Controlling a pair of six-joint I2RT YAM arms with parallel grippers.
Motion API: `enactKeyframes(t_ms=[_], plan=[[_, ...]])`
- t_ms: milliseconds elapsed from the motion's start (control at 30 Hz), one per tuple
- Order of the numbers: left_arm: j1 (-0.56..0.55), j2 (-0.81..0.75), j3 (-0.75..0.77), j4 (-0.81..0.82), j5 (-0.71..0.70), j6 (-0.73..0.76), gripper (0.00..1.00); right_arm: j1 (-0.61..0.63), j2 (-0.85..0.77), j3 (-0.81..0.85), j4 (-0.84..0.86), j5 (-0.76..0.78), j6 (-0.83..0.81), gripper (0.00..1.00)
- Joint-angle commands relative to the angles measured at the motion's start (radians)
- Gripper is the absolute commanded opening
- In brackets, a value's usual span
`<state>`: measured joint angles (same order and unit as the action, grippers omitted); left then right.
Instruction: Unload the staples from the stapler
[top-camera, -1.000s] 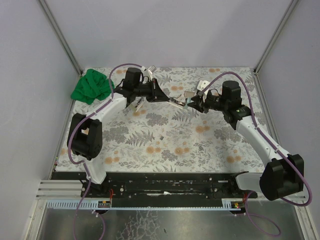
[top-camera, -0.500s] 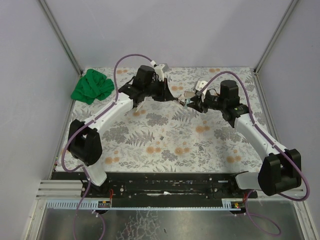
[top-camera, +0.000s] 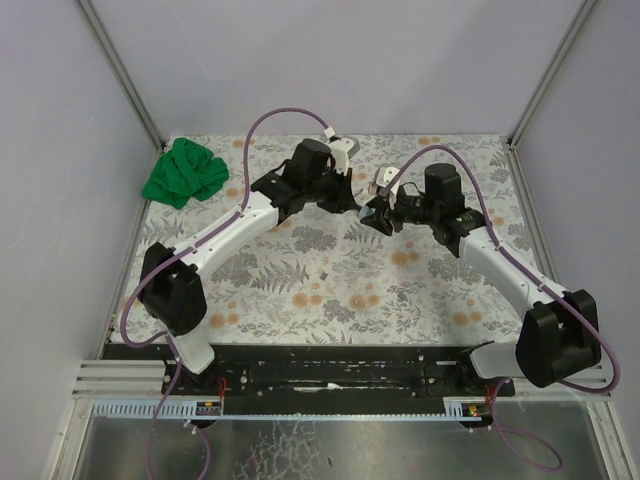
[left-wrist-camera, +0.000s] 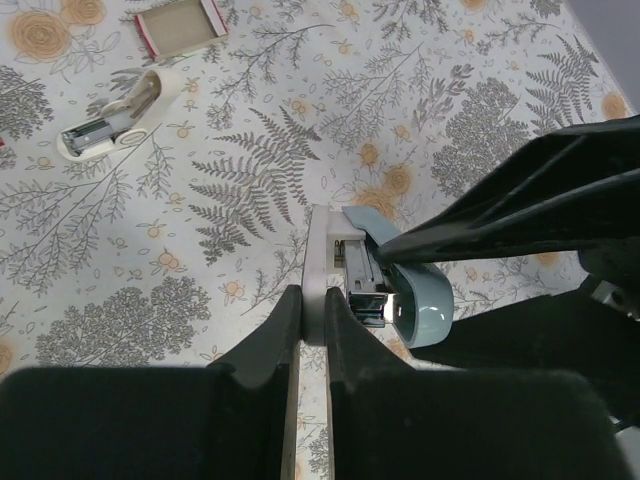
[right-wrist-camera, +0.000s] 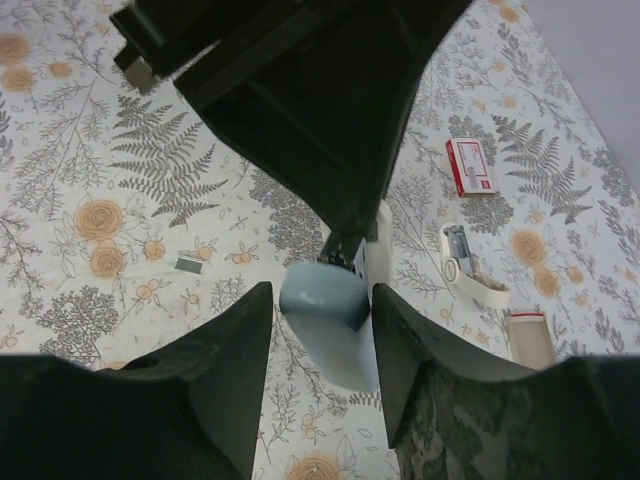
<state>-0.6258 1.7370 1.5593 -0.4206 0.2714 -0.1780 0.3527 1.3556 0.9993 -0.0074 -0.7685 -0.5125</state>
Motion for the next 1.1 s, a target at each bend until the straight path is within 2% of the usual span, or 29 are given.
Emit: enactKeyframes(t_ms=[0, 133, 500, 767, 867, 967, 1067], plan=[[-0.024, -0.027, 0.037, 0.026, -0.010, 0.033, 0.00, 0.038, 0.012, 0.049, 0.043, 0.009, 0.040, 0.53], [-0.029, -0.019, 0.041, 0.025, -0.009, 0.027, 0.00, 0.064, 0.020, 0.041, 0.049, 0.050, 0.040, 0.52], [-0.013, -0.014, 0.036, 0.020, -0.005, 0.014, 0.00, 0.073, -0.062, -0.035, 0.104, 0.155, 0.008, 0.31], [0.083, 0.010, 0.012, 0.048, 0.130, -0.049, 0.00, 0.073, -0.119, -0.051, 0.080, 0.203, 0.008, 0.16], [0.135, 0.030, -0.001, 0.062, 0.198, -0.072, 0.00, 0.071, -0.132, -0.041, 0.062, 0.213, 0.020, 0.06], [0.191, 0.059, -0.003, 0.080, 0.290, -0.104, 0.00, 0.071, -0.138, -0.027, 0.041, 0.215, 0.028, 0.00], [0.239, 0.087, -0.013, 0.113, 0.393, -0.141, 0.00, 0.070, -0.147, -0.019, 0.030, 0.210, 0.047, 0.00]])
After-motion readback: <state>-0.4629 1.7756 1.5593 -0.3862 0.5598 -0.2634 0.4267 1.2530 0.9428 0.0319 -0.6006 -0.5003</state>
